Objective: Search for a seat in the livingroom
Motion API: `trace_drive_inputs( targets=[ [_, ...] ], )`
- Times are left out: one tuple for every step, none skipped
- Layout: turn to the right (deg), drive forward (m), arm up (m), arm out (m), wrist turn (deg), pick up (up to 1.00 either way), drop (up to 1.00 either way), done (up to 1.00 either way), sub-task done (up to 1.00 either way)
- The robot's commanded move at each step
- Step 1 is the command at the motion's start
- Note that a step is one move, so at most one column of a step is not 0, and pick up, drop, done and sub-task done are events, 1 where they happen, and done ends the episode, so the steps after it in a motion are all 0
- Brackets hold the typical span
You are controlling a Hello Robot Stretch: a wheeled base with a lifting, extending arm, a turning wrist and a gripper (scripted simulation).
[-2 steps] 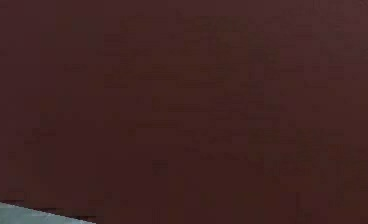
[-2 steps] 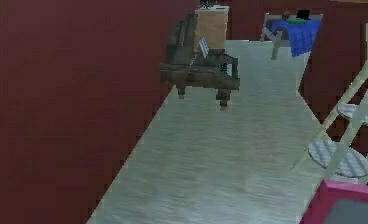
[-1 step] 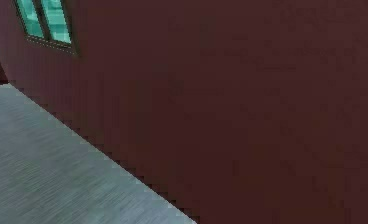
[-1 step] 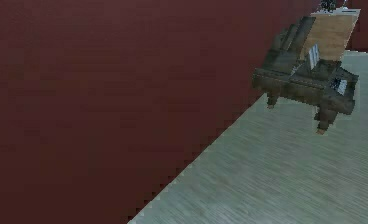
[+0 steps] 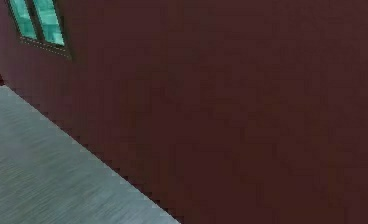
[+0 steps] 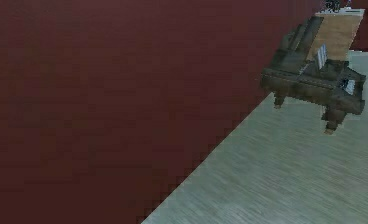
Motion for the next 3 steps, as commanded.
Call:
trace_drive_inputs(
  targets=[
    [45.0, 0.0, 0.0, 0.0, 0.0, 0.0, 0.0, 0.0, 0.0],
    [45.0, 0.0, 0.0, 0.0, 0.0, 0.0, 0.0, 0.0, 0.0],
    [42.0, 0.0, 0.0, 0.0, 0.0, 0.0, 0.0, 0.0, 0.0]
  ],
)
